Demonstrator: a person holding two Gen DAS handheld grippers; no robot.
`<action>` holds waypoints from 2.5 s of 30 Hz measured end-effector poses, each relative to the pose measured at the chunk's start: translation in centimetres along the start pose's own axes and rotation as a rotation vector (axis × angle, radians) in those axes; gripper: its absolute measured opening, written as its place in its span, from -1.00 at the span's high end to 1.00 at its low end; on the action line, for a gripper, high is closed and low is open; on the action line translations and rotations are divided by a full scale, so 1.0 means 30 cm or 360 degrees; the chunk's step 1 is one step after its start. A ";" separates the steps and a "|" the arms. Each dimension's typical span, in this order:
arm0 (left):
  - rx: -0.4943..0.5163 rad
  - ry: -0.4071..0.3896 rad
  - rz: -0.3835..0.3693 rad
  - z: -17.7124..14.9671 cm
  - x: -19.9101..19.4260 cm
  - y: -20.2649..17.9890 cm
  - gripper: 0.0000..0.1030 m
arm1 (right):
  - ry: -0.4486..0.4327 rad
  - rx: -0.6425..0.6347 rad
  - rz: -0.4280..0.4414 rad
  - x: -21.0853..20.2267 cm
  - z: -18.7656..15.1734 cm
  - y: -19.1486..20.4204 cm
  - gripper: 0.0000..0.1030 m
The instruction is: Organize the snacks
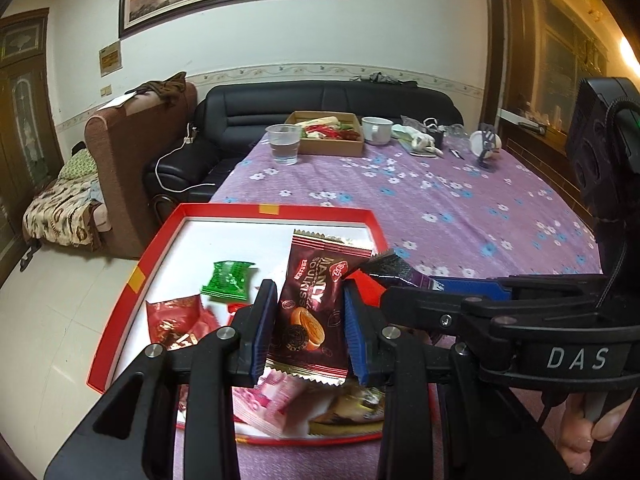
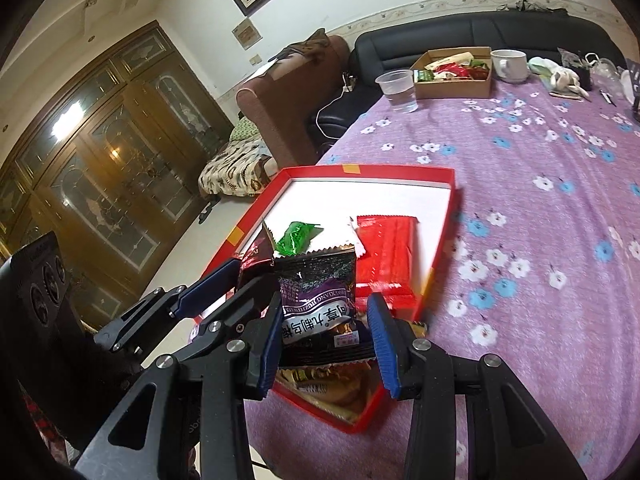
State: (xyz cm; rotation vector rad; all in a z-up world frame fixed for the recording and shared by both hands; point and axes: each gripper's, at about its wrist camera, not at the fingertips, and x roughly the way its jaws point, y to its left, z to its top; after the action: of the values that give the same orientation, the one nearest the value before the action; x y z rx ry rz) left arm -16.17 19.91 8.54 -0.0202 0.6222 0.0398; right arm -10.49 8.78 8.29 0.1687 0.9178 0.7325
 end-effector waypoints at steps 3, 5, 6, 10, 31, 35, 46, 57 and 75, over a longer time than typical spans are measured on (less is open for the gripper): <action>-0.0026 0.0010 0.0025 0.004 0.018 0.031 0.41 | 0.0008 -0.0011 0.0004 0.036 0.019 0.008 0.20; -0.0048 0.0023 0.0041 0.002 0.034 0.057 0.41 | 0.0012 -0.0010 -0.0004 0.062 0.030 0.004 0.20; -0.0068 0.0031 0.0053 0.000 0.045 0.077 0.41 | 0.0012 -0.0013 -0.0018 0.071 0.033 0.003 0.20; -0.0105 0.0068 0.0094 -0.004 0.085 0.128 0.41 | 0.0052 0.0019 -0.0034 0.131 0.044 -0.026 0.20; -0.0193 0.0205 0.0194 -0.046 0.226 0.219 0.40 | 0.0127 -0.0018 -0.0080 0.332 0.103 -0.036 0.18; -0.0188 0.0214 0.0243 -0.045 0.233 0.222 0.22 | 0.0119 -0.0050 -0.0108 0.343 0.110 -0.030 0.15; -0.0143 0.0139 0.0329 -0.028 0.152 0.173 -0.49 | -0.0027 -0.0035 -0.0120 0.227 0.095 -0.028 -0.22; -0.0030 -0.0109 0.0484 0.012 -0.088 0.057 -0.61 | -0.0159 -0.0012 -0.0066 0.012 0.030 -0.007 -0.34; -0.0058 -0.0447 0.0741 -0.037 -0.480 -0.047 -1.00 | -0.0650 -0.0233 -0.0033 -0.430 -0.182 0.139 -0.65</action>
State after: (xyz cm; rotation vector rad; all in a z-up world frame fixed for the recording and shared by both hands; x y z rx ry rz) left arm -28.45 18.02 16.04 0.0943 0.3347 0.4965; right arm -21.80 2.73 15.27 0.1710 0.4750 0.7101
